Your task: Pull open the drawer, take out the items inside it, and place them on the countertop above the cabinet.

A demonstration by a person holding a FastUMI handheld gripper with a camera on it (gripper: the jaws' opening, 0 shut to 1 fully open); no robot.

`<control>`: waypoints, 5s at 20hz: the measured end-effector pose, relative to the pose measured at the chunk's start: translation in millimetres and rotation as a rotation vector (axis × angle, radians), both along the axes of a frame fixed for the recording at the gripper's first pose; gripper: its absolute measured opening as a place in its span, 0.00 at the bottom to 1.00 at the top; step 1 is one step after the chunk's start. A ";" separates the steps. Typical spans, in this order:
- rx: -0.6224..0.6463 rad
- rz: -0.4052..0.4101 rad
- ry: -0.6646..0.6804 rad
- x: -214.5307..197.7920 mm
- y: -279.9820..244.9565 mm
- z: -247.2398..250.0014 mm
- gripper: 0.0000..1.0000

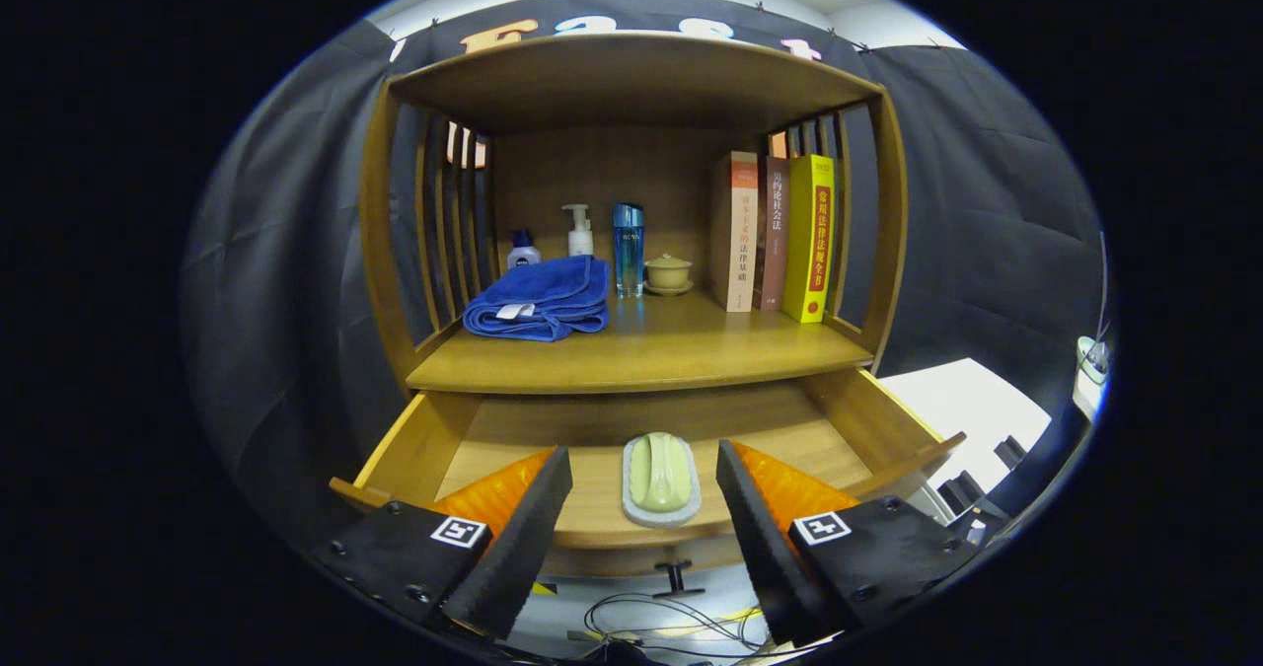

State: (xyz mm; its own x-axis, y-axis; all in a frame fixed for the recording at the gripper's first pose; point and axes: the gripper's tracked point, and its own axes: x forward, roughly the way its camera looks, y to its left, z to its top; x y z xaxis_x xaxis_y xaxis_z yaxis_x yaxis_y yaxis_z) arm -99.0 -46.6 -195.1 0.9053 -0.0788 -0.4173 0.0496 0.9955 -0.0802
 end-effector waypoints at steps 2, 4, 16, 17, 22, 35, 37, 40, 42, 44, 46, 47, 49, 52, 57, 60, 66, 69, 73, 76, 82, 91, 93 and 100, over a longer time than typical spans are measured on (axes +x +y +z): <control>-0.022 0.006 0.031 16.8 -2.8 -8.3 0.97; -0.041 0.010 0.067 30.2 -7.2 -21.5 0.98; 0.006 -0.030 0.349 51.1 -25.8 -121.4 0.98; 0.016 -0.031 0.368 51.3 -24.9 -127.5 0.98; 0.029 -0.023 0.441 51.8 -20.2 -148.3 0.95; 0.059 -0.051 0.491 50.3 -22.9 -157.8 0.29; 0.047 -0.045 0.475 53.8 -23.8 -149.6 0.29; 0.043 -0.030 0.456 57.3 -19.4 -132.5 0.26; 0.045 -0.016 0.451 57.5 -13.4 -121.5 0.26; 0.052 -0.007 0.444 57.0 -7.6 -110.5 0.26; 0.056 0.011 0.447 53.7 -1.4 -100.3 0.26; 0.056 0.018 0.449 51.0 0.7 -95.0 0.26; 0.065 0.032 0.455 47.9 4.7 -83.6 0.26; 0.069 0.033 0.450 46.4 2.8 -63.8 0.26; 0.046 0.034 0.424 55.8 -2.4 -26.2 0.26; 0.029 0.036 0.386 72.7 -3.9 -5.5 0.26; 0.000 0.007 0.349 106.7 -14.7 6.8 0.26; -0.004 -0.004 0.335 126.0 -18.0 6.7 0.26; 0.005 -0.017 0.325 149.3 -20.4 -4.8 0.26; 0.001 -0.019 0.331 167.1 -22.3 -17.1 0.26; -0.011 -0.010 0.311 205.8 -21.8 -28.0 0.26; -0.023 -0.021 0.299 221.3 -28.5 -47.2 0.33; -0.027 -0.020 0.279 221.3 -27.8 -43.6 0.39; -0.017 -0.038 0.186 219.4 -27.1 -25.7 0.80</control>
